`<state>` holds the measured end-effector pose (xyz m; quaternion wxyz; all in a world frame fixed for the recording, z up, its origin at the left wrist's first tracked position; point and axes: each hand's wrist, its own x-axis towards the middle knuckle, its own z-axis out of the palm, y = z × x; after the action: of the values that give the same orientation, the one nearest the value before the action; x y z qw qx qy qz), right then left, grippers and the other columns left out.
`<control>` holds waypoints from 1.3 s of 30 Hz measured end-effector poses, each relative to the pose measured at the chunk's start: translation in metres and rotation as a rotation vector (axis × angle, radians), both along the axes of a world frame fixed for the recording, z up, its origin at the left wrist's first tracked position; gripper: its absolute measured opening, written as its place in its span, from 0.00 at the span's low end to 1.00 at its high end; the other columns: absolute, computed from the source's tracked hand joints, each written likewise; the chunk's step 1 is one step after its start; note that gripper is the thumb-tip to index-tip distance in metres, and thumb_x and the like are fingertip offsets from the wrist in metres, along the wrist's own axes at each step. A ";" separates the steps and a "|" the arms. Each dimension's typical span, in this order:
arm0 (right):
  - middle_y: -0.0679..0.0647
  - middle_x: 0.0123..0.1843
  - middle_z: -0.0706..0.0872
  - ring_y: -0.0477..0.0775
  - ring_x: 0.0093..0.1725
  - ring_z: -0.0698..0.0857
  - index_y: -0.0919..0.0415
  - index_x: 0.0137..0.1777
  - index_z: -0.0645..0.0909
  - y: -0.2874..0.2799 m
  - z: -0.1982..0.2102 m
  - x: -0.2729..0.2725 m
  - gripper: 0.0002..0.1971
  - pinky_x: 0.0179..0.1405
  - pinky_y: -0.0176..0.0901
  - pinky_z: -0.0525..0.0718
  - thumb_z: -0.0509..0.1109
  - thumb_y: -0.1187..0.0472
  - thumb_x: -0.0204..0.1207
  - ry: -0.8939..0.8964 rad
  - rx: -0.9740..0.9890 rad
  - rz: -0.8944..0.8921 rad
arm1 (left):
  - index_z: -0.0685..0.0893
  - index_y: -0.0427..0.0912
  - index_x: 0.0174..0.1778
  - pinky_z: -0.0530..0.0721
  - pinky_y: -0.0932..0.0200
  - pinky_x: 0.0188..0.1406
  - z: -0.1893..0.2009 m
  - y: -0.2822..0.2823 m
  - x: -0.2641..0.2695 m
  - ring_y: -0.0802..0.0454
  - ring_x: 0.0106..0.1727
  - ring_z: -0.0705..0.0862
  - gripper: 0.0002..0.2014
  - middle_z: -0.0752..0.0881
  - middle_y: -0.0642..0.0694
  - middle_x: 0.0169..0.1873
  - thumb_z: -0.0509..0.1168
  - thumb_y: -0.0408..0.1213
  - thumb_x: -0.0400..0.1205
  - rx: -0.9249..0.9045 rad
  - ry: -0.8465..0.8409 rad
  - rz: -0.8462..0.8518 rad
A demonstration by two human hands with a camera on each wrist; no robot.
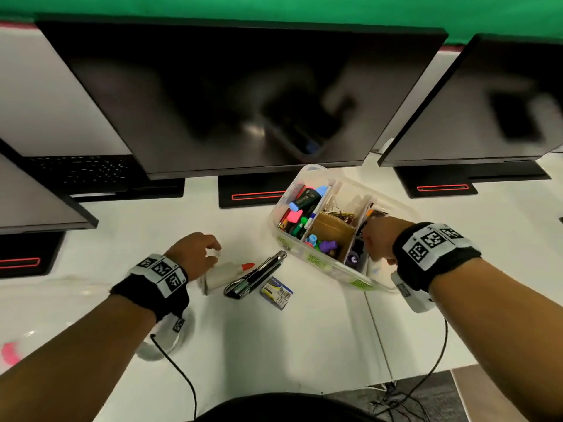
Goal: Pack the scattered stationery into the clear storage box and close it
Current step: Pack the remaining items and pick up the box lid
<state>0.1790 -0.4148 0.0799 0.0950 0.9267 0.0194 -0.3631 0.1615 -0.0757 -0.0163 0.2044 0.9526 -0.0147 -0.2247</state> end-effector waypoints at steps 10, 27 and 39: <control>0.51 0.30 0.79 0.46 0.27 0.77 0.69 0.59 0.83 -0.006 -0.027 0.001 0.13 0.22 0.30 0.75 0.69 0.69 0.76 0.201 0.075 -0.213 | 0.79 0.46 0.64 0.74 0.59 0.65 -0.020 -0.006 -0.021 0.48 0.65 0.77 0.17 0.78 0.45 0.63 0.64 0.39 0.79 0.101 0.060 -0.097; 0.54 0.28 0.83 0.51 0.26 0.84 0.60 0.32 0.78 -0.010 0.007 0.011 0.12 0.24 0.39 0.82 0.68 0.62 0.77 -0.149 0.347 -0.476 | 0.83 0.43 0.51 0.76 0.56 0.65 -0.037 -0.060 -0.016 0.48 0.70 0.77 0.15 0.74 0.42 0.74 0.67 0.50 0.76 0.197 0.080 -0.296; 0.49 0.32 0.84 0.42 0.25 0.83 0.58 0.43 0.84 0.025 0.011 -0.006 0.07 0.21 0.31 0.77 0.71 0.55 0.77 -0.112 0.693 -0.424 | 0.74 0.50 0.39 0.73 0.71 0.27 0.038 -0.019 -0.014 0.53 0.34 0.79 0.11 0.80 0.55 0.35 0.72 0.38 0.75 -0.109 0.179 -0.127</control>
<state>0.1726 -0.3901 0.0910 -0.2989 0.9057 -0.0563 -0.2954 0.1473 -0.0948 0.0215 0.2417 0.9133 -0.0689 -0.3204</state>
